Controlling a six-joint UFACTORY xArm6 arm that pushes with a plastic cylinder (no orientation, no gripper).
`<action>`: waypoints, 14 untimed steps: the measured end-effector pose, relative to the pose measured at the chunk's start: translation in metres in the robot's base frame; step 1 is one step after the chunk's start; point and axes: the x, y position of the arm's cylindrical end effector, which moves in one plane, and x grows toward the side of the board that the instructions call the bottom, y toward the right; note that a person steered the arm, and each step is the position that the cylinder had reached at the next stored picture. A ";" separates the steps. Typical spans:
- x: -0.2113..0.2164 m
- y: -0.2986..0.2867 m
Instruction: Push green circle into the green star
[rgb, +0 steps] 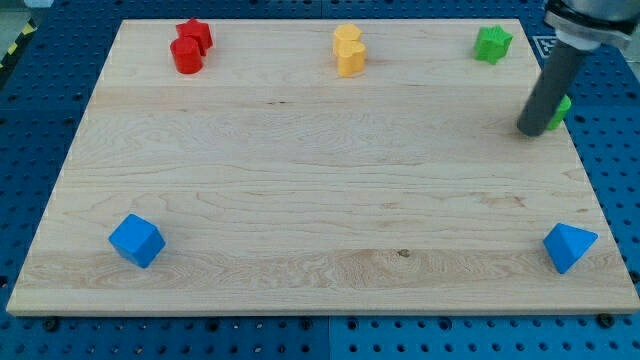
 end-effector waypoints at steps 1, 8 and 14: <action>0.021 0.039; -0.018 -0.050; -0.094 -0.012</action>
